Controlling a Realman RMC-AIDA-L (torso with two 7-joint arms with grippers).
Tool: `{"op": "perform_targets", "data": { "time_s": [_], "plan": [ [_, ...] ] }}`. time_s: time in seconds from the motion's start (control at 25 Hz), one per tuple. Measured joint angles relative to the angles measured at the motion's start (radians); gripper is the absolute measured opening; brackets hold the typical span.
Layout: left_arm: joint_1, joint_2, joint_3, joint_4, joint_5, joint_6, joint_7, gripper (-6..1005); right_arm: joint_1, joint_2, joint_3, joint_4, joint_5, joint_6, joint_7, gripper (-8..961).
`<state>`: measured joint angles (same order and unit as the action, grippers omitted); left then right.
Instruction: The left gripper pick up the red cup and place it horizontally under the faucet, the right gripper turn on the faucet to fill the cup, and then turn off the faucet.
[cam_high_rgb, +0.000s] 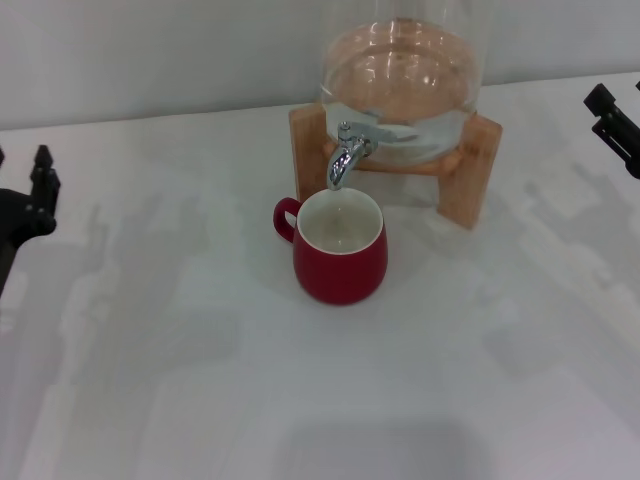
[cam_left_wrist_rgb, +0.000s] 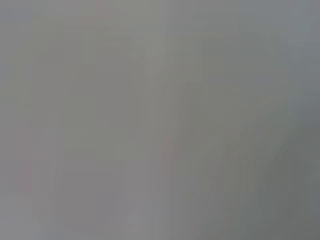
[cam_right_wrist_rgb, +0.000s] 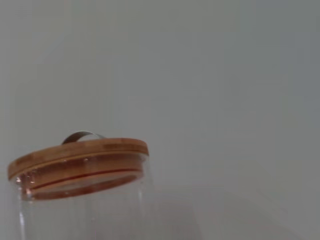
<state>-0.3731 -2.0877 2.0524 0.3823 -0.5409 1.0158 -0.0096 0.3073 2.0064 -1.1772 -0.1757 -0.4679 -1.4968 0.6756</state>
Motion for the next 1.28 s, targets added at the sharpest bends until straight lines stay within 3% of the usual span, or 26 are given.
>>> {"op": "perform_targets", "data": {
  "time_s": [0.28, 0.76, 1.28],
  "plan": [
    [0.020, -0.002, 0.000, -0.004, -0.035, 0.054, -0.001, 490, -0.008, 0.000, -0.058, 0.003, -0.001, -0.023, 0.015, 868],
    [0.042, -0.003, 0.008, -0.005, -0.038, 0.066, -0.001, 490, 0.023, 0.003, -0.290, -0.019, -0.002, -0.025, 0.061, 868],
    [0.042, -0.003, 0.011, -0.005, -0.031, 0.067, -0.001, 490, 0.098, 0.005, -0.352, -0.021, -0.011, 0.005, 0.103, 868]
  ]
}}
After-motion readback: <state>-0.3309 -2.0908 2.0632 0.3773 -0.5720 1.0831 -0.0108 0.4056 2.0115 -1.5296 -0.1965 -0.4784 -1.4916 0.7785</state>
